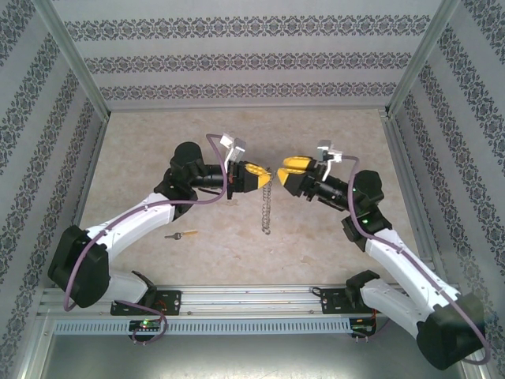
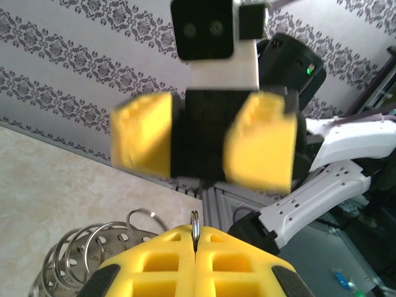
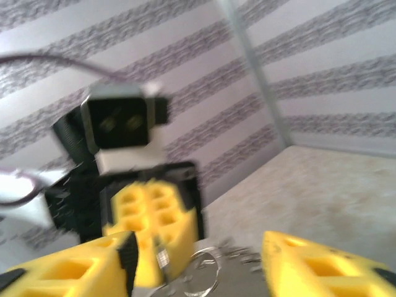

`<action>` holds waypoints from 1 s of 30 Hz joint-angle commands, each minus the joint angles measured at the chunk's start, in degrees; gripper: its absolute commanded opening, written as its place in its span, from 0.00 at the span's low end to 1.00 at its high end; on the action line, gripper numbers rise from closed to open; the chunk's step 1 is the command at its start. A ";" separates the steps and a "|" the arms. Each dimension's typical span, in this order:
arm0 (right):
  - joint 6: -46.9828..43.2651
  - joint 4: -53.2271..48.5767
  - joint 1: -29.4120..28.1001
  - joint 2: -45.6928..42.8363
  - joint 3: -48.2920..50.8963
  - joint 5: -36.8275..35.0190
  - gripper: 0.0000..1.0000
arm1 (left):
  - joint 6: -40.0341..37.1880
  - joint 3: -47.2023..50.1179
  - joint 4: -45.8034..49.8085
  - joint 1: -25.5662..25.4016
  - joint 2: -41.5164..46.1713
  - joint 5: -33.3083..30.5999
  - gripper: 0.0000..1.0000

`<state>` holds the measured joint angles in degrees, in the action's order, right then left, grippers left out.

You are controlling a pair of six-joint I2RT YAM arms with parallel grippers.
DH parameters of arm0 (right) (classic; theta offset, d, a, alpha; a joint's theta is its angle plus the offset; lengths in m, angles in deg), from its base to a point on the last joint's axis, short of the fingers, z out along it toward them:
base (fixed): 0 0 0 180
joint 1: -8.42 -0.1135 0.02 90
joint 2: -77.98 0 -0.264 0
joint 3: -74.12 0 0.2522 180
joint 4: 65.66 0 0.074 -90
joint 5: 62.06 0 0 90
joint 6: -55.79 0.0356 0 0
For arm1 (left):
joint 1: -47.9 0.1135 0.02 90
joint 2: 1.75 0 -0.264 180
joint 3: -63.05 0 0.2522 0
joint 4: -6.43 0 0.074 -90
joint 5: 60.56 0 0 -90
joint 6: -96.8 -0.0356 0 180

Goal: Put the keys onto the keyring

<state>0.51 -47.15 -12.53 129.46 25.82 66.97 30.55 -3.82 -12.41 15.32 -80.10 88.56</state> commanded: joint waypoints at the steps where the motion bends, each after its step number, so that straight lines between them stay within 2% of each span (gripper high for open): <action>1: 2.95 -5.27 3.21 -4.05 2.49 -10.75 0.63 | -9.83 2.00 -0.63 -0.60 4.26 -2.79 0.00; 4: 4.22 -8.24 5.63 -6.15 5.66 -14.13 0.65 | -17.05 4.90 -2.37 -0.64 6.58 -6.82 0.00; 10: 5.01 -9.53 6.22 -6.05 10.14 -14.68 0.67 | -26.53 8.66 -8.43 -0.73 7.43 -10.05 0.00; 19: 4.05 -9.11 6.23 -5.78 14.51 -14.42 0.68 | -29.88 9.80 -12.58 -0.73 6.17 -13.03 0.00; 30: 3.07 -8.34 6.28 -4.65 17.10 -13.81 0.68 | -29.91 9.35 -13.69 -0.73 5.40 -12.84 0.00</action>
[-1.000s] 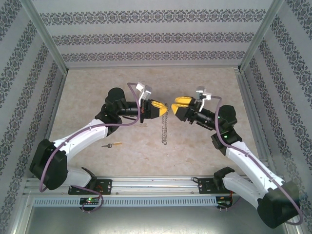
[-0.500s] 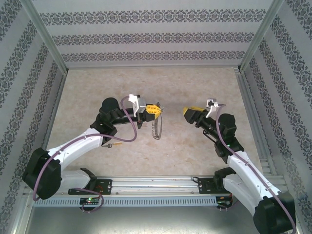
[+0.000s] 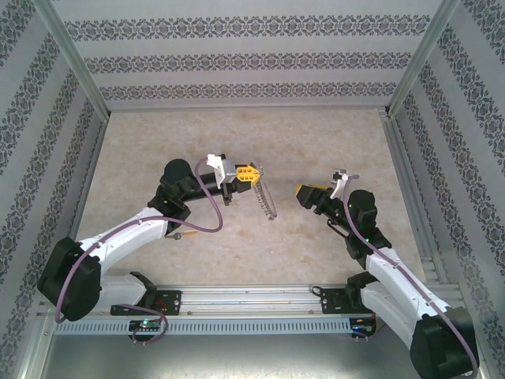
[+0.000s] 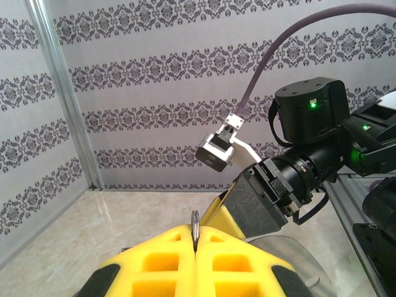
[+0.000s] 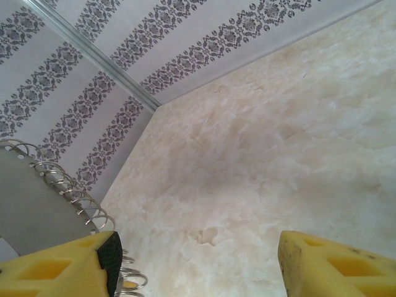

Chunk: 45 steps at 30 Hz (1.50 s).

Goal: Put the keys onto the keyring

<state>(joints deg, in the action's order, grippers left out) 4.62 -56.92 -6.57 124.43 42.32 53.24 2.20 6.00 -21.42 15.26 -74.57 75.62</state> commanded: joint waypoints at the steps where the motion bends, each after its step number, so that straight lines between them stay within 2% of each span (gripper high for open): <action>1: -1.04 1.57 0.32 0.67 0.57 -0.01 0.68 | -1.42 -0.45 -4.75 -0.69 -0.14 0.09 0.00; 7: -1.24 2.13 0.22 1.77 0.43 0.10 0.69 | 3.54 -0.11 -9.65 -0.64 -1.36 2.13 0.00; 17: -2.69 2.15 0.31 4.49 -0.85 -1.25 0.74 | 21.27 -1.92 -17.99 -0.58 -3.57 6.96 0.00; 20: -3.17 1.59 0.32 5.02 -1.29 -1.39 0.82 | 26.46 -2.15 -21.50 -0.57 -4.35 8.69 0.00; 23: -3.48 1.83 0.47 5.27 -1.29 -2.05 0.97 | 30.94 -2.16 -25.53 -0.62 -5.48 9.78 0.00; 30: -2.35 3.16 0.62 1.78 -1.29 -2.98 0.98 | 40.92 -1.95 -39.99 -0.59 -10.43 11.21 0.00; 35: -2.71 2.75 0.58 -1.50 -1.27 -1.24 0.98 | 41.06 -2.65 -39.87 -0.67 -11.07 12.02 0.00; 45: -2.44 4.66 0.05 -0.65 -3.94 3.69 0.95 | 40.72 -2.94 -39.87 -0.62 -11.33 13.13 0.00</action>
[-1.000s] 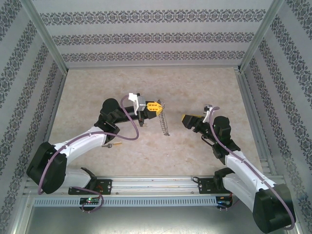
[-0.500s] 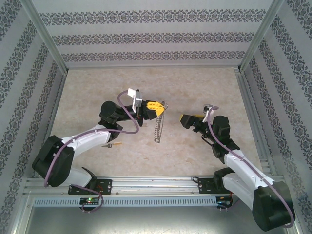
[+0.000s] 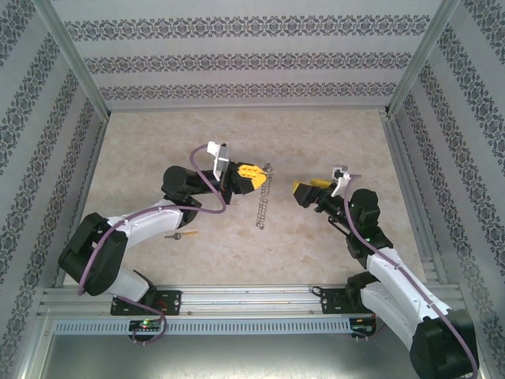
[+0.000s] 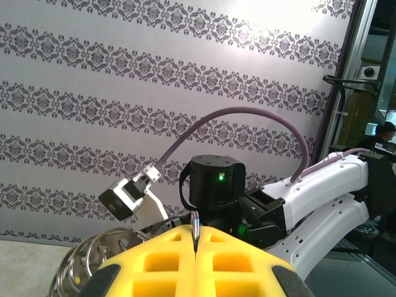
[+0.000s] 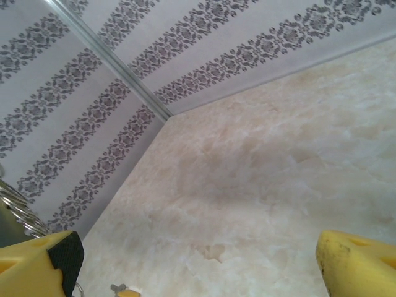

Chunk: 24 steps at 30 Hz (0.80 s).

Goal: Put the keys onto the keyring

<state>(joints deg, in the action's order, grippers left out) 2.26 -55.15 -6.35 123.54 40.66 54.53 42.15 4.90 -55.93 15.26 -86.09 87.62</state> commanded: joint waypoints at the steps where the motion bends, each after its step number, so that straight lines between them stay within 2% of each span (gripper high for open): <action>1: -0.08 2.99 -0.25 0.53 -2.51 2.85 0.93 | 0.60 -1.76 -5.28 -0.58 0.17 1.15 0.00; 8: -0.04 4.63 -0.77 1.74 -2.97 5.36 0.80 | 0.29 -1.94 -5.18 -0.58 0.01 1.55 0.00; 15: -0.28 6.04 -1.57 1.97 -4.06 8.81 0.61 | -3.36 -1.69 -1.12 -0.58 0.48 1.38 0.00; 18: -0.43 6.19 -2.12 2.16 -4.93 10.09 0.54 | -7.65 -1.76 4.77 -0.51 1.44 1.42 0.00; 24: -1.02 5.93 -3.80 1.33 -7.01 12.06 0.48 | -19.61 -3.68 25.00 -0.10 5.23 2.46 0.00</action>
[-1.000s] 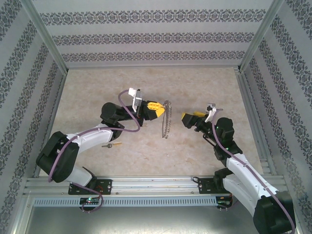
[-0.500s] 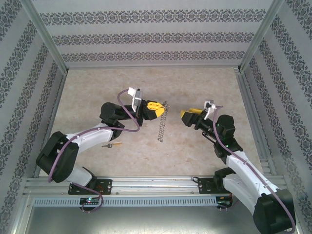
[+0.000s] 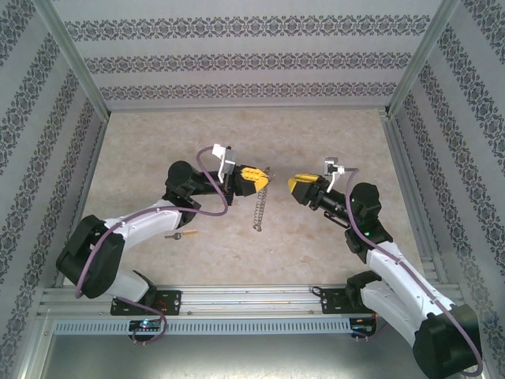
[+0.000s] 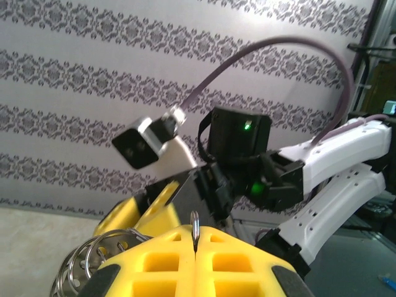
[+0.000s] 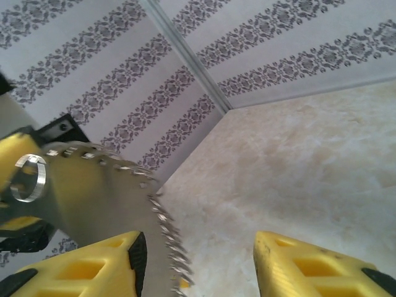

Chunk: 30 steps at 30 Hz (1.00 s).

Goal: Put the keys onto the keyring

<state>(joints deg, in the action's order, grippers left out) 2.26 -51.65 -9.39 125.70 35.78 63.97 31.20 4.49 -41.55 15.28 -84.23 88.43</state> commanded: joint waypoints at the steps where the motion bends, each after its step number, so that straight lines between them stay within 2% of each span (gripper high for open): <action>1: -1.07 2.33 -1.04 -0.88 -2.28 3.01 0.47 | -10.55 -3.96 14.46 -0.08 4.04 1.79 0.00; 9: -1.38 1.92 -1.72 -0.79 -3.29 6.26 0.45 | -29.22 -15.38 54.60 0.09 7.51 4.53 0.00; 15: -1.44 1.43 -1.97 -2.54 -3.15 9.62 0.44 | -37.26 -23.36 75.04 0.10 5.07 4.45 0.00; 23: -2.72 2.66 -2.59 -0.55 -5.26 16.97 0.43 | -42.93 -30.92 91.76 0.05 0.64 6.14 0.00; 30: -4.49 2.64 -5.41 2.34 -7.80 20.18 0.35 | -43.87 -32.45 94.21 0.10 -0.68 6.54 0.00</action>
<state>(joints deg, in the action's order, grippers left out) -0.15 -51.26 -13.65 127.36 30.19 80.63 -10.00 -25.67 49.36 15.34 -84.75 92.47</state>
